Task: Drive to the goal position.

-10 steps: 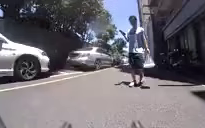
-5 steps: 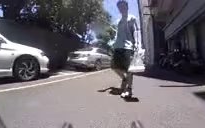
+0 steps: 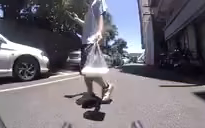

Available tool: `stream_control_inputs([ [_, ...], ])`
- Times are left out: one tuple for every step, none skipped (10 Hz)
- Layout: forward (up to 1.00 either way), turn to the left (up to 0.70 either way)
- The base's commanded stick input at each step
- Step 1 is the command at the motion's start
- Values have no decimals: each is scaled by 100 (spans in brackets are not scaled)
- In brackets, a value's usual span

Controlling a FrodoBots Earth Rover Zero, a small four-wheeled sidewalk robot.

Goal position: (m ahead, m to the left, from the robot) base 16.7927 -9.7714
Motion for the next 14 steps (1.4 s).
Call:
stream_control_inputs([
  [45,-1],
  [45,-27],
  [45,-27],
  [45,-27],
  [45,-27],
  [45,-27],
  [45,-27],
  [45,-27],
  [45,-27],
  [45,-27],
  [45,-27],
  [45,-27],
  [45,-5],
  [45,0],
])
